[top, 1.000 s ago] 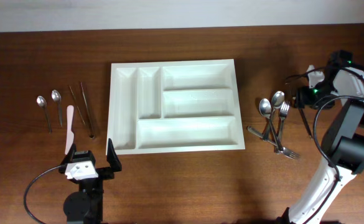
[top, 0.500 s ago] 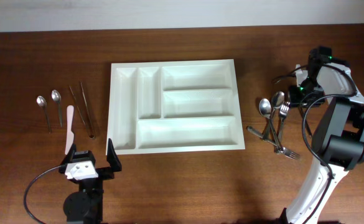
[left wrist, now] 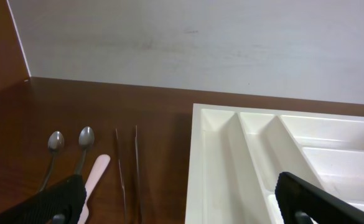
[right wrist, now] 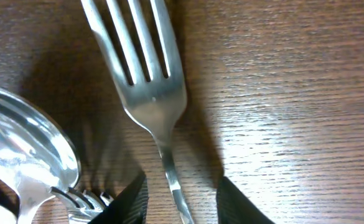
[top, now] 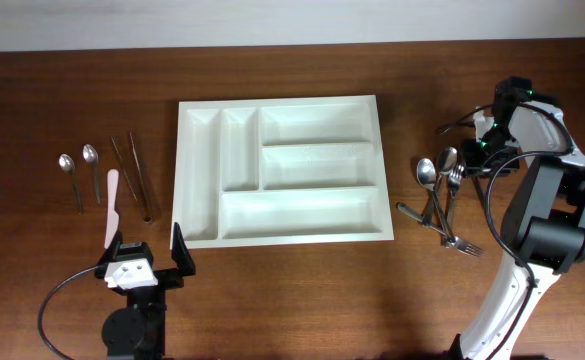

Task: Pack container
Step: 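Close the right gripper on the fork and lift it, then carry the fork left and drop it into the tray's upper compartment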

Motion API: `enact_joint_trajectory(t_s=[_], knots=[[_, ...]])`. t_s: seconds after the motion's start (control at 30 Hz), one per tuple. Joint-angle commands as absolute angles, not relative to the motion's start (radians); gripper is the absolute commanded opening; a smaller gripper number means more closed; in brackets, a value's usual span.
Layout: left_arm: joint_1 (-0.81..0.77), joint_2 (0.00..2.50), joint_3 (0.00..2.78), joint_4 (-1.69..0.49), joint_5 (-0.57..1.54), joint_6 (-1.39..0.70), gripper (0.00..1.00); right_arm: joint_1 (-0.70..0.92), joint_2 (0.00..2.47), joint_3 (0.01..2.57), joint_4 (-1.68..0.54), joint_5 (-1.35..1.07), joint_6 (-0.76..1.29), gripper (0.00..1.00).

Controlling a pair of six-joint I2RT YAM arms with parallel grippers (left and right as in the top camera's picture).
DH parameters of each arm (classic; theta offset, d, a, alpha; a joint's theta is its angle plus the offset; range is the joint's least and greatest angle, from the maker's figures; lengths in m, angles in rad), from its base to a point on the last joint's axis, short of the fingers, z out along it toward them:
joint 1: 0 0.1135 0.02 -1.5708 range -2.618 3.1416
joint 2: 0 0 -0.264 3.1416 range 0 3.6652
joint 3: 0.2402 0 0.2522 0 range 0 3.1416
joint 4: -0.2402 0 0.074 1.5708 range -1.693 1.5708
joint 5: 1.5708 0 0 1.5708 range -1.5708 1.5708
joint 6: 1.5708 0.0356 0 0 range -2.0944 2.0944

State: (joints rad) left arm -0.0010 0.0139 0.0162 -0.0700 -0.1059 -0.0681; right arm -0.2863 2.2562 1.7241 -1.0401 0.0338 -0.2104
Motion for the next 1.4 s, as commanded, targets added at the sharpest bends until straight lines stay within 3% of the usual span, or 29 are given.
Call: enact_joint_trajectory(t_s=[0.0,0.1,0.4,0.7,1.0,1.27,1.37], knots=[[-0.006,0.006,0.009,-0.068,-0.113,-0.059,0.99,-0.288,2.281,1.702,-1.043,0.02,-0.197,0.32],[-0.006,0.006,0.009,-0.068,-0.113,-0.059,0.99,-0.298,2.281,1.702,-1.043,-0.016,-0.194,0.31],[-0.006,0.006,0.009,-0.068,-0.113,-0.059,0.99,-0.335,2.281,1.702,-1.043,-0.015,-0.155,0.04],[-0.006,0.006,0.009,-0.068,-0.113,-0.059,0.99,-0.341,2.278,1.737,-1.081,-0.015,-0.147,0.04],[-0.006,0.006,0.009,-0.068,-0.113,-0.059,0.99,-0.309,2.2,1.999,-1.357,-0.016,-0.147,0.04],[-0.006,0.006,0.009,-0.068,-0.113,-0.059,0.99,-0.138,2.126,2.269,-1.504,-0.082,-0.157,0.04],[-0.006,0.006,0.009,-0.068,-0.113,-0.059,0.99,-0.033,2.126,2.309,-1.496,-0.102,-0.255,0.04]])
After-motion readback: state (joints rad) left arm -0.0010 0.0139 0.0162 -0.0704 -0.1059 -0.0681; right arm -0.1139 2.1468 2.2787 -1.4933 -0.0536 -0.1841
